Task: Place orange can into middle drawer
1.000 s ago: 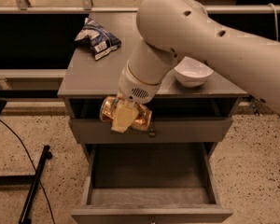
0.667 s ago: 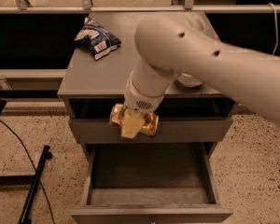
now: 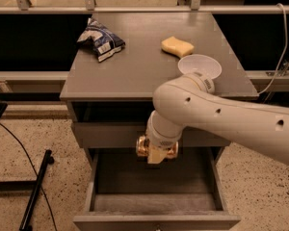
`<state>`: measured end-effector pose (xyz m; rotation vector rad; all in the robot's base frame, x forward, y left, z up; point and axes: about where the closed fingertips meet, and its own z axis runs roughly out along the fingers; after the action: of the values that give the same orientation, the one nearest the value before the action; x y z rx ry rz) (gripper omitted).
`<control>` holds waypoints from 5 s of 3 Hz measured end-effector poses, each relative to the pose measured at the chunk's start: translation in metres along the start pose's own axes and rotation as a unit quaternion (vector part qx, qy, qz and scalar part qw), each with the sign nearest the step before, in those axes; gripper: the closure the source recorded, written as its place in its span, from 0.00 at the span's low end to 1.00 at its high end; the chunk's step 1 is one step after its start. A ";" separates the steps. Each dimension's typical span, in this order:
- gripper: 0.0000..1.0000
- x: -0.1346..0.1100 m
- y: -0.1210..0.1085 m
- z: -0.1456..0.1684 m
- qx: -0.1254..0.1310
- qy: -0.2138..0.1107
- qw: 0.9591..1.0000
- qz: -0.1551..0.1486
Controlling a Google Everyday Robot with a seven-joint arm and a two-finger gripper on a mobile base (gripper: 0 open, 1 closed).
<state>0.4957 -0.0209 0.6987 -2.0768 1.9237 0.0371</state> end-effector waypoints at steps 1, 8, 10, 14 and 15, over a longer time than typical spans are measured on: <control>1.00 0.000 0.000 0.002 0.001 -0.001 1.000 -0.004; 1.00 0.131 0.080 0.191 -0.105 -0.103 0.987 -0.057; 0.82 0.138 0.093 0.242 -0.103 -0.099 0.989 -0.034; 0.00 0.135 0.094 0.247 -0.099 -0.103 0.989 -0.030; 0.00 0.129 0.096 0.234 -0.093 -0.113 0.988 -0.056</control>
Offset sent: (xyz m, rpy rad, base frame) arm 0.0021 -0.0167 -0.0424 -0.0472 0.1241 -0.0062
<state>0.4593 -0.0944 0.4267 -2.1867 1.7224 0.4230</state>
